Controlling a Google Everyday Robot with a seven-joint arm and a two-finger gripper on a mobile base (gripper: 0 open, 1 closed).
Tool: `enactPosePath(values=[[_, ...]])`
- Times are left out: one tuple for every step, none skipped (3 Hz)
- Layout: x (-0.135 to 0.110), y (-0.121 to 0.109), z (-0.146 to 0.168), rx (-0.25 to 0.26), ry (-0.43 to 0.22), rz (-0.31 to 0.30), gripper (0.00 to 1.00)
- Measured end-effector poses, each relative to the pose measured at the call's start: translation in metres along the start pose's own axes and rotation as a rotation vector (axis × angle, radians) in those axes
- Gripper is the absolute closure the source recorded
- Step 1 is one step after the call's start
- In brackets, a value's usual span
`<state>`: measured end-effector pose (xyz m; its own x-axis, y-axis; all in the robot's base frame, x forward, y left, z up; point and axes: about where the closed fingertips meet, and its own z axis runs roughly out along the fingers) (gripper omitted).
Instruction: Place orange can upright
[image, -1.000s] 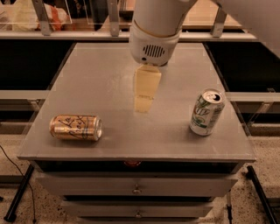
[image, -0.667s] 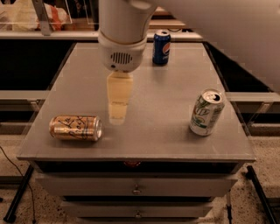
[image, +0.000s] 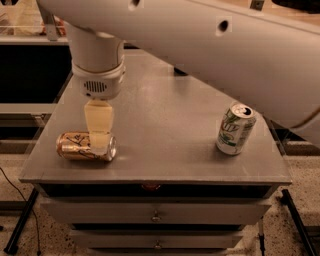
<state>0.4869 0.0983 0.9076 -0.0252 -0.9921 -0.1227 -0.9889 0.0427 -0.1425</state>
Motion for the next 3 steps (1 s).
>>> enactPosePath(values=[[-0.015, -0.006, 0.015, -0.007, 0.011, 0.062, 0.00], [-0.028, -0.006, 0.018, -0.003, 0.016, 0.103, 0.00], [-0.036, 0.003, 0.018, 0.006, 0.010, 0.133, 0.00]])
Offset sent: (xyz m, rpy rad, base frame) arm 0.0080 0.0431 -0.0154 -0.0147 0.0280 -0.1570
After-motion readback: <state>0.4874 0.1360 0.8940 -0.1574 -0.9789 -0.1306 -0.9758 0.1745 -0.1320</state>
